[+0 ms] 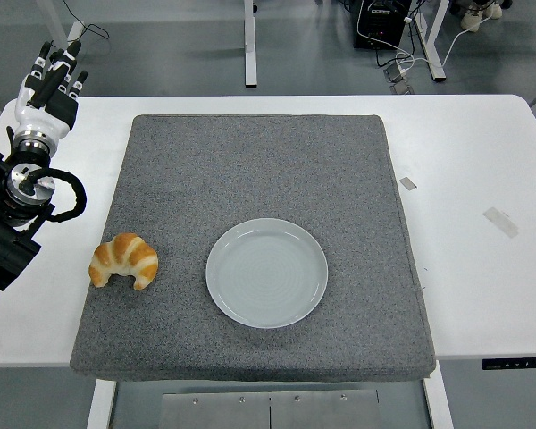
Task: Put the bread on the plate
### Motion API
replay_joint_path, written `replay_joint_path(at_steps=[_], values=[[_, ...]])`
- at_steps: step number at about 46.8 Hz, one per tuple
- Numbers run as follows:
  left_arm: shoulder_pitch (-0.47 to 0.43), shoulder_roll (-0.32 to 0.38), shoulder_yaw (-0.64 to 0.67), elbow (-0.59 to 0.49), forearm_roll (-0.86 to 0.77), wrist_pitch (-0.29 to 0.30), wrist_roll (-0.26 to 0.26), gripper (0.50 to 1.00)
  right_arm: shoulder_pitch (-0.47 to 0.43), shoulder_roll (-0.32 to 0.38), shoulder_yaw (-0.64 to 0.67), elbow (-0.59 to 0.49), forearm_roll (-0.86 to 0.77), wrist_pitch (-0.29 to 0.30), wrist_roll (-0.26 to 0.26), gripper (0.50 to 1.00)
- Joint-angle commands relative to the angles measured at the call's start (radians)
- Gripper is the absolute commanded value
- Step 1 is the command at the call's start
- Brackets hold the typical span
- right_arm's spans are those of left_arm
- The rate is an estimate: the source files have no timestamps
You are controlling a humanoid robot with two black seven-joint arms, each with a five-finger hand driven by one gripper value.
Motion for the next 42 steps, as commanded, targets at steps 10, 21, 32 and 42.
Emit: replay_joint_path(at_steps=[10,21,32,42], values=[[-0.061,0.077,0.188,0.000,0.277,-0.178,-0.012,0.993,0.000,0.000,0.000,0.000,0.000,0.000,0.000,1.000],[-0.104,0.185,0.322,-0.001,0.470,-0.415,-0.035,0.990,0.000,0.000,0.000,0.000,0.000,0.000,0.000,1.000],[-0.153,0.252,0.464,-0.010,0.809,-0.481,-0.192,0.987,0.003,0.000,0.002,0.003,0.000,0.002,0.000,1.000],[-0.210,0.303,0.742,-0.062,1.047,-0.495,-0.282,0.987,0.006,0.000,0.002,0.003,0.000,0.003,0.000,1.000]])
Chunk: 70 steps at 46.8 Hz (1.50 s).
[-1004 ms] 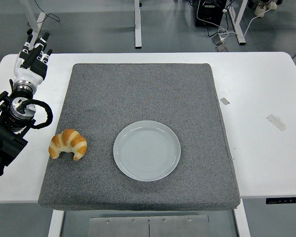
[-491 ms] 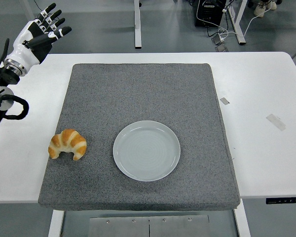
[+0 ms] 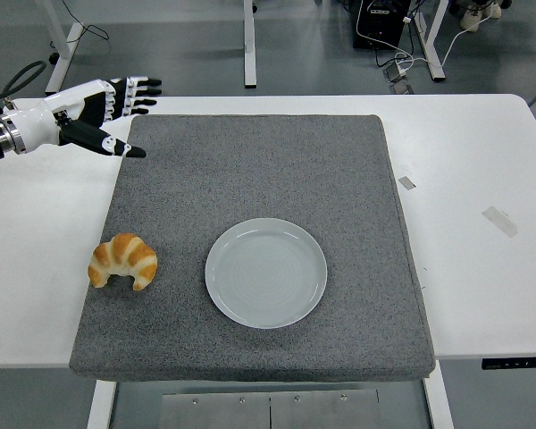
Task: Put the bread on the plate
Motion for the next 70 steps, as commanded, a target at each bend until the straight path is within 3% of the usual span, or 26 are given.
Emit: replay_joint_path(at_steps=[1,12,19,32,43,70], values=[[-0.020,0.029,0.093,-0.035,0.048,0.001,-0.001,0.987,-0.001,0.000,0.000,0.000,0.001,0.000,0.000,1.000],[-0.092,0.067,0.211,-0.090,0.160,0.001,-0.001,0.987,-0.001,0.000,0.000,0.000,-0.001,0.001,0.000,1.000],[-0.118,0.118,0.212,-0.185,0.247,0.001,-0.001,0.987,-0.001,0.000,0.001,0.009,0.001,0.003,0.000,1.000],[-0.189,0.136,0.219,-0.268,0.382,0.001,-0.001,0.986,0.000,0.000,0.001,0.012,0.001,0.003,0.000,1.000],[-0.197,0.159,0.219,-0.356,0.472,0.001,-0.001,0.986,0.000,0.000,0.000,0.011,-0.001,0.003,0.000,1.000],[-0.171,0.150,0.220,-0.387,0.593,0.018,-0.001,0.978,0.003,0.000,0.001,0.012,0.001,0.003,0.000,1.000]])
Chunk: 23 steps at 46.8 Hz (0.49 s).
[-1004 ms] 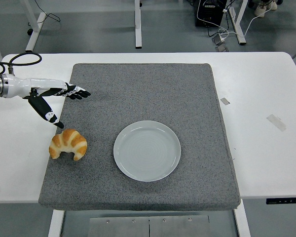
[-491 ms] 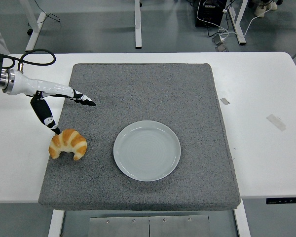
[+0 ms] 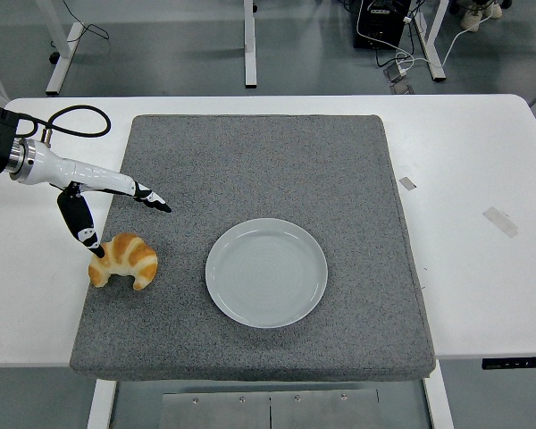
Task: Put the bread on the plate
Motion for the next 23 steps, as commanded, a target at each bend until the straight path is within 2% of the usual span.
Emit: replay_joint_path(at_steps=[1,8,23], values=[[0.008,-0.002,0.001,-0.002,0.004,0.009,0.000,0.977,0.001,0.000,0.001,0.002,0.000,0.000,0.000,1.000],[0.020,-0.003,0.011,-0.021,0.012,0.024,0.000,0.975,0.001,0.000,0.001,0.002,0.000,0.000,0.000,1.000],[0.023,-0.018,0.113,-0.027,0.016,0.126,0.000,0.952,0.001,0.000,0.004,0.002,0.000,0.000,0.000,1.000]])
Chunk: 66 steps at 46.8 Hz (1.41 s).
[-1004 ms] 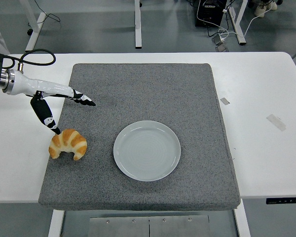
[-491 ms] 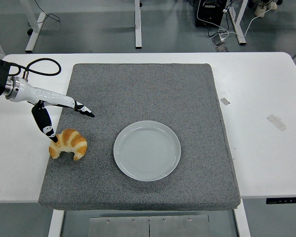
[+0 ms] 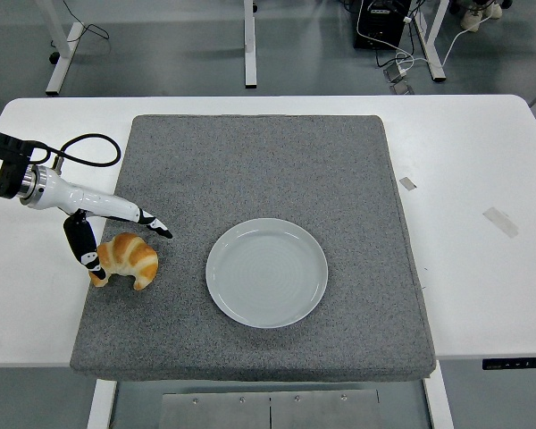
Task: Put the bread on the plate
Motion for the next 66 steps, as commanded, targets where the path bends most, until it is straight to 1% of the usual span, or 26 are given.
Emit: replay_joint_path(at_steps=[1,7,10,13,19,23,27,32,44,51,56,66], values=[[0.002,-0.001,0.013,0.000,-0.001,0.020,0.000,0.948,0.000,0.000,0.000,0.000,0.000,0.000,0.000,1.000],[0.002,-0.002,0.018,0.000,-0.001,0.033,0.000,0.919,0.000,0.000,0.000,0.000,0.000,0.002,0.000,1.000],[0.002,-0.001,0.018,0.000,-0.001,0.043,0.000,0.887,0.000,0.000,0.000,0.000,0.000,0.000,0.000,1.000],[0.002,-0.002,0.020,0.000,-0.001,0.057,0.000,0.851,0.000,0.000,0.000,0.000,0.000,0.000,0.000,1.000],[0.000,-0.004,0.020,0.000,-0.001,0.079,0.000,0.759,0.000,0.000,0.000,0.000,0.000,0.000,0.000,1.000],[0.000,-0.014,0.020,0.002,0.001,0.106,0.000,0.701,0.000,0.000,0.000,0.002,0.000,0.002,0.000,1.000],[0.002,-0.022,0.020,0.002,0.002,0.139,0.000,0.657,0.000,0.000,0.000,0.002,0.000,0.002,0.000,1.000],[0.000,-0.022,0.021,0.003,0.001,0.154,0.000,0.621,0.000,0.000,-0.001,0.002,0.000,0.000,0.000,1.000],[-0.006,-0.024,0.020,0.003,-0.002,0.157,0.000,0.524,0.000,0.000,0.000,0.002,0.000,0.002,0.000,1.000],[-0.021,-0.021,0.020,0.003,-0.014,0.156,0.000,0.519,-0.002,0.000,0.000,0.003,0.000,0.002,0.000,1.000],[-0.049,-0.019,0.017,0.000,-0.027,0.148,0.000,0.519,-0.002,0.000,0.000,0.003,0.000,0.002,0.000,1.000],[-0.130,-0.024,0.013,0.000,-0.125,0.136,0.000,0.519,0.000,0.000,-0.001,0.003,0.000,0.002,0.000,1.000]])
